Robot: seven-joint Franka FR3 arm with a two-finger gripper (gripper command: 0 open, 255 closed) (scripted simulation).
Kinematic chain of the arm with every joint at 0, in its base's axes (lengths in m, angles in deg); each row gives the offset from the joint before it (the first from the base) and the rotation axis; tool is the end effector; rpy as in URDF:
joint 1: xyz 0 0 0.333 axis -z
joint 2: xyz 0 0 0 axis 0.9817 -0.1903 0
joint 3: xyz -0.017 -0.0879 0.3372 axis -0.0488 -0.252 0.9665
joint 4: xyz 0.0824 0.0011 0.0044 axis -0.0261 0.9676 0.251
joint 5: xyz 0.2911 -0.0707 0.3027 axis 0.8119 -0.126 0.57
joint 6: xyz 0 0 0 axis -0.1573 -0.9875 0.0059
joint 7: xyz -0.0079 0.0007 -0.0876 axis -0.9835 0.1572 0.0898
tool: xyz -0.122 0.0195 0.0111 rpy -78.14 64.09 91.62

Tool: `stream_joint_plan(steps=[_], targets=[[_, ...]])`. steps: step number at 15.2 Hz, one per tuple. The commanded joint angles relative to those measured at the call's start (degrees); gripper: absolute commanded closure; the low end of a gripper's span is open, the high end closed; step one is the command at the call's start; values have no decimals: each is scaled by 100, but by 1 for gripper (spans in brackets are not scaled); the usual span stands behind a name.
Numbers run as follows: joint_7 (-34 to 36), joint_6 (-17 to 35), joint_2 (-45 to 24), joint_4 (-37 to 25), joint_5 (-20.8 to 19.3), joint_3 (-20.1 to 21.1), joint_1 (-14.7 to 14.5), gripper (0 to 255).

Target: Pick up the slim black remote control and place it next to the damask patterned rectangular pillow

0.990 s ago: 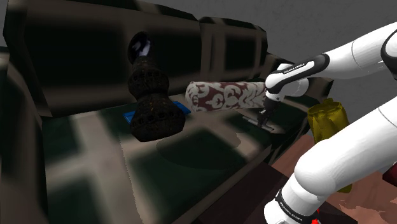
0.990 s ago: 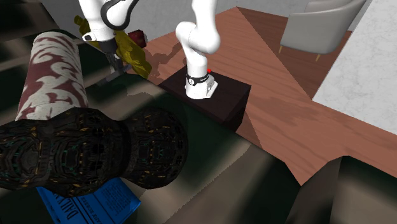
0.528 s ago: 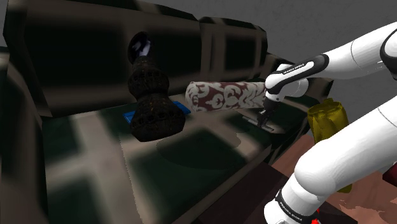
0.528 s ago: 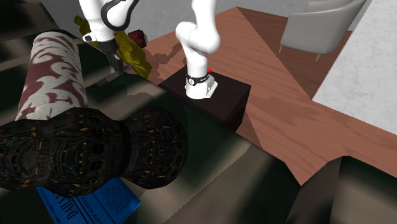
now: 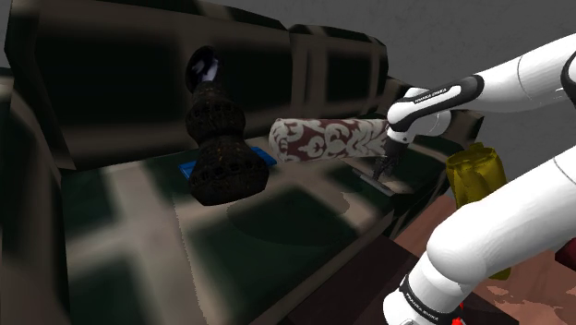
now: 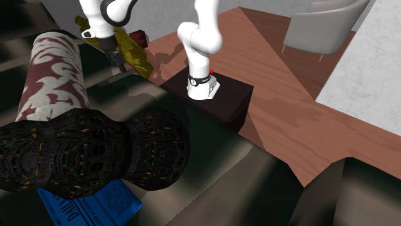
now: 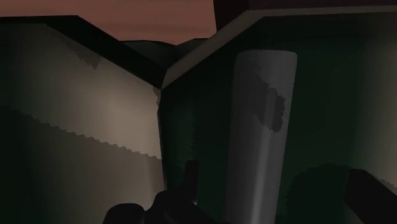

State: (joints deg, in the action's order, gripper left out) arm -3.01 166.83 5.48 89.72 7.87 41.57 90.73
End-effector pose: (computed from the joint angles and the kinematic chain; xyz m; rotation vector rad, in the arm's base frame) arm 0.2899 -0.3218 0.3538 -3.0483 0.2870 -0.0074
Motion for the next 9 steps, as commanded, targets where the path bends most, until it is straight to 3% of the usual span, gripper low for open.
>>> stream_joint_plan(steps=[1,9], targets=[[63,-396,196,-205,-43,94,36,0],[83,-570,278,-302,-57,137,53,0]])
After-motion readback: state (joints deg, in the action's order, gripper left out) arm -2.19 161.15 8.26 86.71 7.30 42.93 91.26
